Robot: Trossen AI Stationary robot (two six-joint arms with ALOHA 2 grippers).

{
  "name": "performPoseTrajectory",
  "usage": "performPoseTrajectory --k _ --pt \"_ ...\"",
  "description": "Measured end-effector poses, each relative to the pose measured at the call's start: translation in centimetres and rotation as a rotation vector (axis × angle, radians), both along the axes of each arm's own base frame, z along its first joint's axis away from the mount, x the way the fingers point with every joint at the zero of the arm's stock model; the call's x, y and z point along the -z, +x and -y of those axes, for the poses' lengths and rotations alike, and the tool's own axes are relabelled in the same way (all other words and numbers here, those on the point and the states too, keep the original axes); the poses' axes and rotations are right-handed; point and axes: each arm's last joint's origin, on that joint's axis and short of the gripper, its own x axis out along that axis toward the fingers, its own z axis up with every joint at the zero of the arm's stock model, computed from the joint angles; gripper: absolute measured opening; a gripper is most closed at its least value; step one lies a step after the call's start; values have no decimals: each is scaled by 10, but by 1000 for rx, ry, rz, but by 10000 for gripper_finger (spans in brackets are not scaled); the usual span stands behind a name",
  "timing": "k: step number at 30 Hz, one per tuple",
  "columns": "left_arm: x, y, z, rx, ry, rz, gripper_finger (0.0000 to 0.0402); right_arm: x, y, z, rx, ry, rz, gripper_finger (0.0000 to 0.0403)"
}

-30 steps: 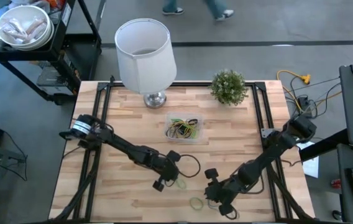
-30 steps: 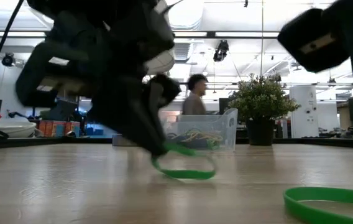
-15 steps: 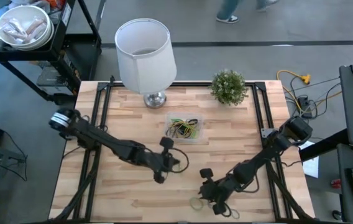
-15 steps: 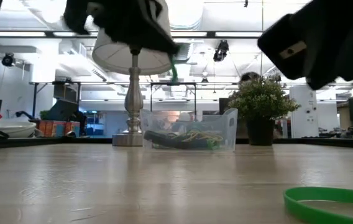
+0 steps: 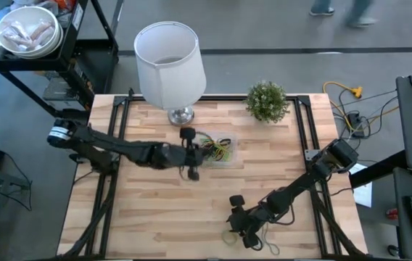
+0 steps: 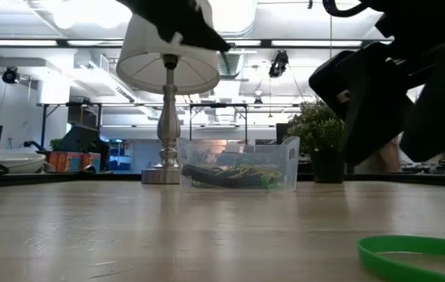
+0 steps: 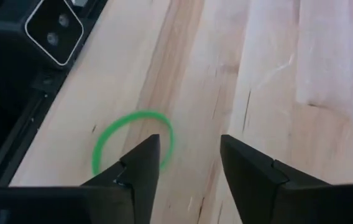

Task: Pick and place rubber bands into bin
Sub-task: Put the green rubber band into the transparent bin

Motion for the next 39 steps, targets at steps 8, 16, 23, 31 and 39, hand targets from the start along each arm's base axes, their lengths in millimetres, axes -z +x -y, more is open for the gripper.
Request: performPoseTrajectory --k 8,16,23,31,39 --pt "36 22 -52 -129 -22 -111 0 -1 0 -1 -8 11 4 180" --pt "73 34 -70 -251 8 -216 0 0 0 -2 -1 22 5 180" --pt "78 34 -73 -355 68 -229 0 17 4 -8 15 49 2 181" --pt "77 34 -71 -352 68 -227 48 37 13 -16 -12 59 -48 178" --pt "76 34 -65 -348 76 -222 101 31 16 -19 -8 36 -80 163"
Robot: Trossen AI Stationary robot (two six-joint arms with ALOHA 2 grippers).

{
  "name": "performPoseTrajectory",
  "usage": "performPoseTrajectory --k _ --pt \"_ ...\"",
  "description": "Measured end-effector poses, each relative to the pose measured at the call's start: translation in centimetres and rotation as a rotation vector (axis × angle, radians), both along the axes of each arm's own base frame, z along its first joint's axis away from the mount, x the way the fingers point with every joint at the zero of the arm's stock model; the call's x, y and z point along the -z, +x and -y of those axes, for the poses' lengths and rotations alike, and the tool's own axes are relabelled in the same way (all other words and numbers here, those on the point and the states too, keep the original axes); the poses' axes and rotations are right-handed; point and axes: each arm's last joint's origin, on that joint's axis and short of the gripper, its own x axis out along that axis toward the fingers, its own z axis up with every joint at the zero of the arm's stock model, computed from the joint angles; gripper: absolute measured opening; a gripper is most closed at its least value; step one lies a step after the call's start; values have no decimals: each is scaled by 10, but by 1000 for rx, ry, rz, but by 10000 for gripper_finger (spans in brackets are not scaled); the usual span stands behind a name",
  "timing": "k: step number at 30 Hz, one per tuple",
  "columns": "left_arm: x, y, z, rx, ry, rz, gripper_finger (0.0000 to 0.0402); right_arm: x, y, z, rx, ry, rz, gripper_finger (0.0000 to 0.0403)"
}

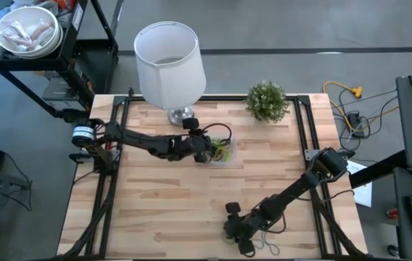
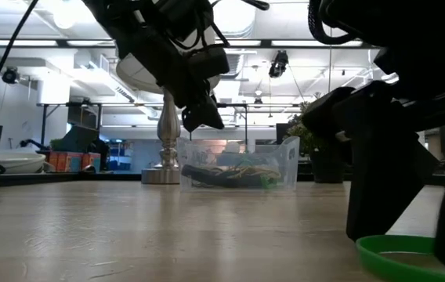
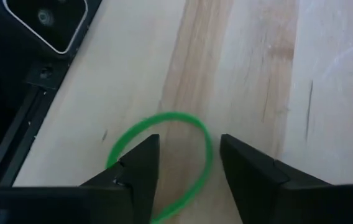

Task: Pick and place rubber bands into bin
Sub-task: Put the green rubber band into the transparent bin

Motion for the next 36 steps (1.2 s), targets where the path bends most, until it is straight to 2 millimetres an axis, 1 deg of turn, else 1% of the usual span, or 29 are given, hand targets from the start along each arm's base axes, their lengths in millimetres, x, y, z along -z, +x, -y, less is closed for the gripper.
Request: performPoseTrajectory --k 3,5,8,9,10,12,17,21,26,29,33,36 --pt "-3 0 5 -16 24 6 104 1 -1 1 4 -16 -10 127" --pt "-5 -1 11 -25 46 9 104 2 -2 2 2 -37 -9 93" --pt "-13 -3 22 -25 70 28 105 2 -2 3 -28 -76 2 37" --pt "-17 -4 26 -21 75 42 105 2 -2 3 -42 -85 6 22" --pt "-20 -5 31 -11 77 53 105 2 -2 2 -51 -92 10 17" --pt "-28 -9 43 19 75 80 105 1 -2 2 -61 -104 17 12" --pt "-54 -26 85 137 39 178 105 -5 -2 -6 -105 -229 73 8" --pt "-69 -47 123 229 7 234 105 -19 1 -15 -92 -380 119 8" --pt "-73 -76 168 247 78 259 105 -42 2 -20 -11 -600 132 8" --pt "-72 -93 191 240 137 269 105 -57 5 -18 44 -723 148 8" --pt "-70 -111 213 245 194 282 105 -74 13 -9 102 -913 174 8" --pt "-71 -122 225 264 204 298 105 -87 24 6 165 -1055 189 8"
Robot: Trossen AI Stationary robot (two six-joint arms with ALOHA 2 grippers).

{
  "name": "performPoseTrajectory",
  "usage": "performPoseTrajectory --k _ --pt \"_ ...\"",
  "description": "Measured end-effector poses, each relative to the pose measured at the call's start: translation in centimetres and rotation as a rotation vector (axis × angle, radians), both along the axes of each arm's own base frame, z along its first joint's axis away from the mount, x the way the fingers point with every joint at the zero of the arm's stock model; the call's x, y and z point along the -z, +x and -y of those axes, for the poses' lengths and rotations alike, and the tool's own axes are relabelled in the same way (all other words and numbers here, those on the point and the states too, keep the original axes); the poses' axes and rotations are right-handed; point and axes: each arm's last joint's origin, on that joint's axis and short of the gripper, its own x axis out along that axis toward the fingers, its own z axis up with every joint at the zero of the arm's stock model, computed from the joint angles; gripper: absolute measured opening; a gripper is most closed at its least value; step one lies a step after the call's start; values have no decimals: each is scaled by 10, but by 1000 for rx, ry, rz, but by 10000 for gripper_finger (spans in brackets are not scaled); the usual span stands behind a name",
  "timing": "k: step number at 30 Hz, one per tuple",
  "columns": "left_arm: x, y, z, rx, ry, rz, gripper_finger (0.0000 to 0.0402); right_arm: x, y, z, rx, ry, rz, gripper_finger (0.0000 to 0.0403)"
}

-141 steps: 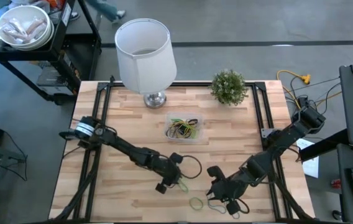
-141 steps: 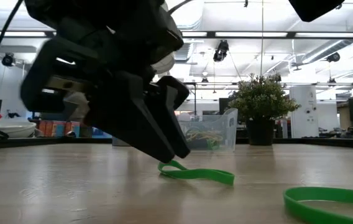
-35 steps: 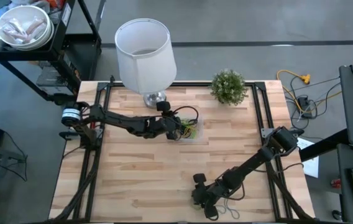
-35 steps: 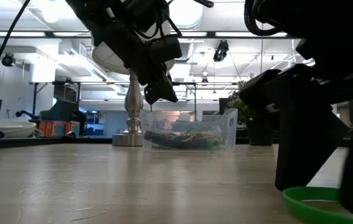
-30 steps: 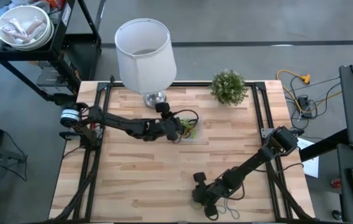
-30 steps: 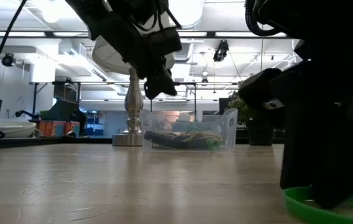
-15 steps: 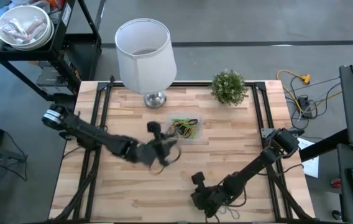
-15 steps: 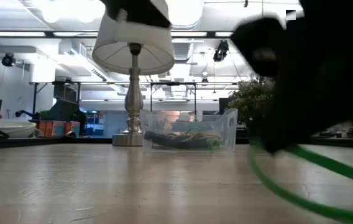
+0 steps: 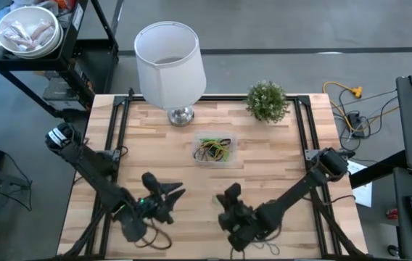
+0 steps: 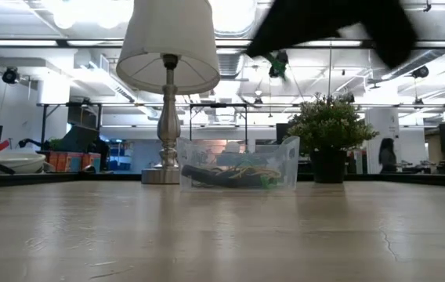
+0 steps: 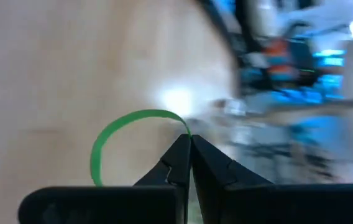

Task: Pick and place rubber bands into bin
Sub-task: Put the green rubber band into the transparent bin

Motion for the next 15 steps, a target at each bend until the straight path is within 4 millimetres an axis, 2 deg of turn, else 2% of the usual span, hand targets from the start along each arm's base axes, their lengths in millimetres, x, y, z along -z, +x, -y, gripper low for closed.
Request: performPoseTrajectory --k 5,10,15 --pt "0 -15 16 57 5 7 105 -19 21 36 115 -194 32 8" --pt "-2 -28 29 113 -52 42 105 -29 38 91 244 -190 16 8" --pt "-7 -37 40 156 -118 89 105 -21 49 147 315 -98 -88 8"
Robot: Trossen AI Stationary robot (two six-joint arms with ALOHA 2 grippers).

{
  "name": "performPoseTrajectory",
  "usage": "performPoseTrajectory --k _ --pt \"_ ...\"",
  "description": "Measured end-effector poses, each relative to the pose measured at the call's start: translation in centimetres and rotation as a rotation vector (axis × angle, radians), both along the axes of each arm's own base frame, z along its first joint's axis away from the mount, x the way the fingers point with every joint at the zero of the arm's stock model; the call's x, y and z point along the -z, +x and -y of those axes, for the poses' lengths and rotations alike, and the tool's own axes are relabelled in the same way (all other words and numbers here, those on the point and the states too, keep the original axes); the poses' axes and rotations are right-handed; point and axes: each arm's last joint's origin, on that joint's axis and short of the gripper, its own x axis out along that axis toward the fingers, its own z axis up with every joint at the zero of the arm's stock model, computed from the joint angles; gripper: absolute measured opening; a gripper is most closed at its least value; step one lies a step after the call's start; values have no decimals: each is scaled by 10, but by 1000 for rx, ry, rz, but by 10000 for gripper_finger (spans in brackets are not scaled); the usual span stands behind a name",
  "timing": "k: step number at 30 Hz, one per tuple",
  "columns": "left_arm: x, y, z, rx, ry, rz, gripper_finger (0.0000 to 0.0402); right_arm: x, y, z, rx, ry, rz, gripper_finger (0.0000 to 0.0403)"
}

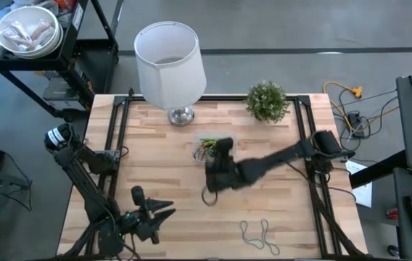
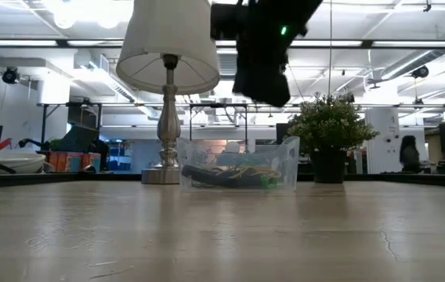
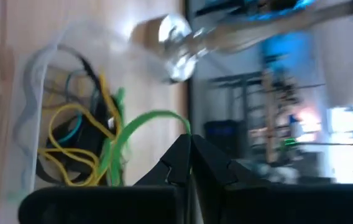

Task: Pick and place rubber bands into bin
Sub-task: Put the green rubber band into the transparent bin

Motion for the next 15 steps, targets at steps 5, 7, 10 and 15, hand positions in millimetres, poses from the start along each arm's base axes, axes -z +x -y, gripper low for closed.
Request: performPoseTrajectory --k 5,7,10,15 --pt "-2 -3 4 13 -60 29 105 11 5 54 51 169 -76 8" --pt "-2 -4 4 13 -87 38 105 14 5 73 65 244 -90 8" --pt "-2 -4 4 9 -123 52 105 16 6 95 84 363 -88 8" --pt "-1 -3 4 4 -169 68 105 20 3 122 87 552 -96 10"
